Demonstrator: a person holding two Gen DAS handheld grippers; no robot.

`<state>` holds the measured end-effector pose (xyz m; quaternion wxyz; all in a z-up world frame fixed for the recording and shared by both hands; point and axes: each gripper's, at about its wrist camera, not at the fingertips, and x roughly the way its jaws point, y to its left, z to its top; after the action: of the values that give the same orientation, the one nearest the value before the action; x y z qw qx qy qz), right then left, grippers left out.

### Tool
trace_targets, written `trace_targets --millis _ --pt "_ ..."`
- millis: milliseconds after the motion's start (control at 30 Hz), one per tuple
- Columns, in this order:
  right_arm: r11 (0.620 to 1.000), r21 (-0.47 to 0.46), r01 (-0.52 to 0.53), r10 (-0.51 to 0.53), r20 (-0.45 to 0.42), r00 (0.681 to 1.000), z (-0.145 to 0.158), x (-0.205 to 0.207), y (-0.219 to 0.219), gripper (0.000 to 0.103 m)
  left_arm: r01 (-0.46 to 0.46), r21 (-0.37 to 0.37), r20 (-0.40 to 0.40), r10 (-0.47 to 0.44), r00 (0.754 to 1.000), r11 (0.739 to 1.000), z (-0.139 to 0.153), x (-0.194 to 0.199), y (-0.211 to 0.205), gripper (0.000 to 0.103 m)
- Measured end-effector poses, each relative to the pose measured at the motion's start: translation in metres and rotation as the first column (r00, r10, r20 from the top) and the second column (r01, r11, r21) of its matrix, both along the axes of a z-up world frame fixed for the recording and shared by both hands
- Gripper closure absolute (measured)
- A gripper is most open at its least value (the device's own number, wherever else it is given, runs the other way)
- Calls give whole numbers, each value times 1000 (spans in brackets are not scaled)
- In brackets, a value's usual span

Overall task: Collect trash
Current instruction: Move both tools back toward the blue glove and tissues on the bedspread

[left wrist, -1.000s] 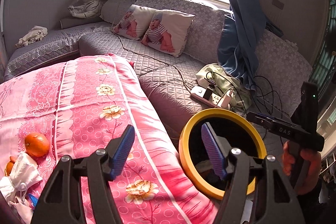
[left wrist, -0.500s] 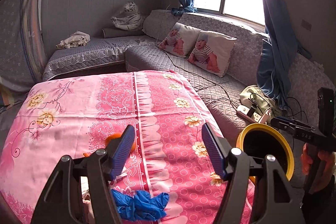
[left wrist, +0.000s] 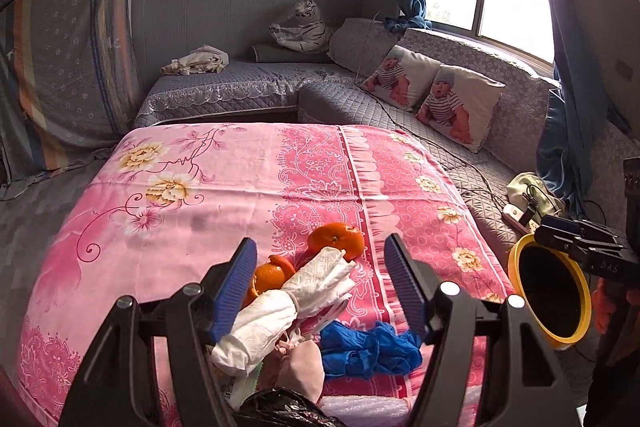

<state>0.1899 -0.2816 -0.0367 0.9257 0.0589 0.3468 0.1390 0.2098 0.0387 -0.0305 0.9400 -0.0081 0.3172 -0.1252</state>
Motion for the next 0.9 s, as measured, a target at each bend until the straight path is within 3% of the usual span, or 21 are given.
trace_targets --millis 400,900 --pt "979 -62 -192 188 -60 980 -23 9 81 50 -37 13 -54 37 998 999 -26 1 31 40" --pt "946 -94 -310 295 -141 945 -56 11 122 50 -12 46 -128 18 992 999 -61 5 41 40"
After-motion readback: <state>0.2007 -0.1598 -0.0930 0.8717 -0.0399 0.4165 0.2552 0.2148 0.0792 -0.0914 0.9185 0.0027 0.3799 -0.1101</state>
